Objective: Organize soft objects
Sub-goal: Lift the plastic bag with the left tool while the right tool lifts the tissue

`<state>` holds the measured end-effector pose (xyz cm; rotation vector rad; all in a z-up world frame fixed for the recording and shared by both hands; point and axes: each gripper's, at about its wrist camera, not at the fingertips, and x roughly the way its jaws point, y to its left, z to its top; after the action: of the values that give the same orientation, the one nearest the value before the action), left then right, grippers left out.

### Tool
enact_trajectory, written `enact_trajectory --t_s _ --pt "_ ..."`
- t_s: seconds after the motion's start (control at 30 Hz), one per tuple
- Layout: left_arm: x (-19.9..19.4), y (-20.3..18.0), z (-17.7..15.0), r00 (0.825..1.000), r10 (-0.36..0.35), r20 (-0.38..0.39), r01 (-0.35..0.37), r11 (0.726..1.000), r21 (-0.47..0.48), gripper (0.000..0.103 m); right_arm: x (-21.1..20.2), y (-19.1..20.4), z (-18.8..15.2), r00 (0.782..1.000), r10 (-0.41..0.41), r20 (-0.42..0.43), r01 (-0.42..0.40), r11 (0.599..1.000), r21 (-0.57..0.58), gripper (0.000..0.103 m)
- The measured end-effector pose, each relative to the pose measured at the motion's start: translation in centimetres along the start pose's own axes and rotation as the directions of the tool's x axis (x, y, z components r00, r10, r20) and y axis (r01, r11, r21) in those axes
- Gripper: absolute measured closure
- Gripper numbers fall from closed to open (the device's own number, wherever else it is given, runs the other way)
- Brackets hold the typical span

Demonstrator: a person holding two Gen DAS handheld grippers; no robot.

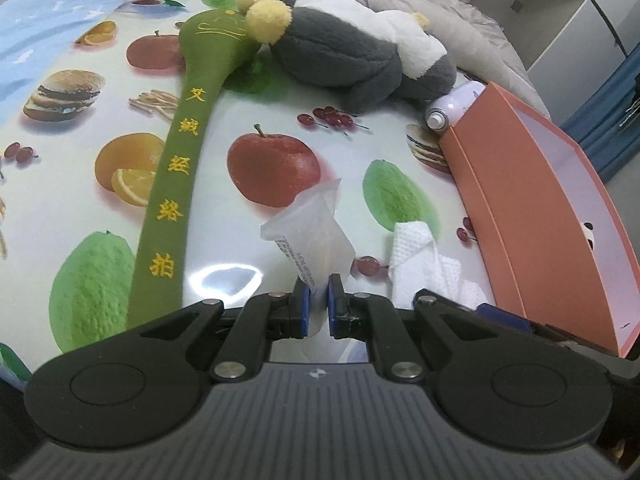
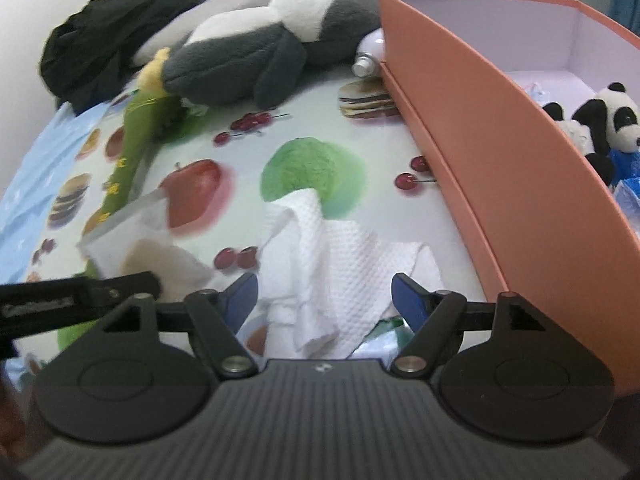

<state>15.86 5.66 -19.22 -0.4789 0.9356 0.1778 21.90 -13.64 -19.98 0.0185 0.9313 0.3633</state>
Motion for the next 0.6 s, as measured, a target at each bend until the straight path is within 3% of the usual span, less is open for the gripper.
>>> enact_trajectory --t_s 0.27,0.33,0.43,0.5,0.6 --pt "1.6 0.7 1.5 0.999 0.008 -0.040 -0.007 1.000 0.016 0.092 2.3 0.3 0.5 0.999 -0.046 -0.026 0.046 0.999 -0.017 0.029" --pt "1.9 0.8 2.0 0.999 0.006 -0.052 -0.006 1.000 0.010 0.092 2.5 0.7 0.7 0.998 -0.047 -0.034 0.045 0.998 -0.040 0.037" --pt "2.5 0.6 2.8 0.998 0.013 -0.069 -0.011 1.000 0.025 0.092 2.8 1.4 1.2 0.998 -0.023 -0.060 0.019 0.998 -0.063 0.063" --pt "2.8 0.4 3.4 0.996 0.013 -0.084 -0.011 1.000 0.028 0.092 3.1 2.0 1.7 0.996 -0.005 -0.085 -0.002 0.997 -0.079 0.085" --pt "2.9 0.0 4.3 0.994 0.023 -0.111 -0.019 0.999 0.032 0.092 3.3 2.7 2.6 0.991 0.001 -0.134 -0.012 0.997 -0.083 0.090"
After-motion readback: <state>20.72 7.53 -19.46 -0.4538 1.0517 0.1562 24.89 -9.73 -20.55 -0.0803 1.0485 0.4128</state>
